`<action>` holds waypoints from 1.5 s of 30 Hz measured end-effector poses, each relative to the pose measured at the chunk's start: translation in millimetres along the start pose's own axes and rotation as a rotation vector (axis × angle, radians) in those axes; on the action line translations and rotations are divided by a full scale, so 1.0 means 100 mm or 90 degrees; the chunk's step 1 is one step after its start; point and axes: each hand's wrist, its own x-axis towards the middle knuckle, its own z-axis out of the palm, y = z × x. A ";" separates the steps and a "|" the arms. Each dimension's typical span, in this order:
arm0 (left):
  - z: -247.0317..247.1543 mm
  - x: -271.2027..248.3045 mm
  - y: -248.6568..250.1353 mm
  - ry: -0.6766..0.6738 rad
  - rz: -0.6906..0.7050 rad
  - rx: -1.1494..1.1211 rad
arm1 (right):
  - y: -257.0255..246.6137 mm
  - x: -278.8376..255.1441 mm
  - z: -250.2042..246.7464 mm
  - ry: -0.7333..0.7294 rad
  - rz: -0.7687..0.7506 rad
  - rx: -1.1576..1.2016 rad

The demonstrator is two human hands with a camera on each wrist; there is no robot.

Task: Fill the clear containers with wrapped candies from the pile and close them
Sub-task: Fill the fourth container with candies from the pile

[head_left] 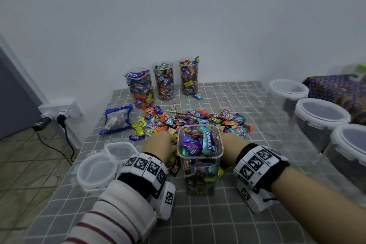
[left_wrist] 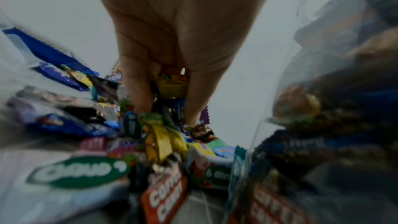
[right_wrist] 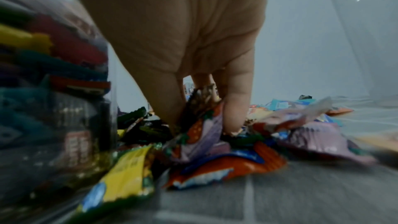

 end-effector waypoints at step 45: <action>-0.38 -0.28 -0.05 0.281 0.046 -0.391 | -0.19 -0.78 -0.53 0.324 -0.119 0.461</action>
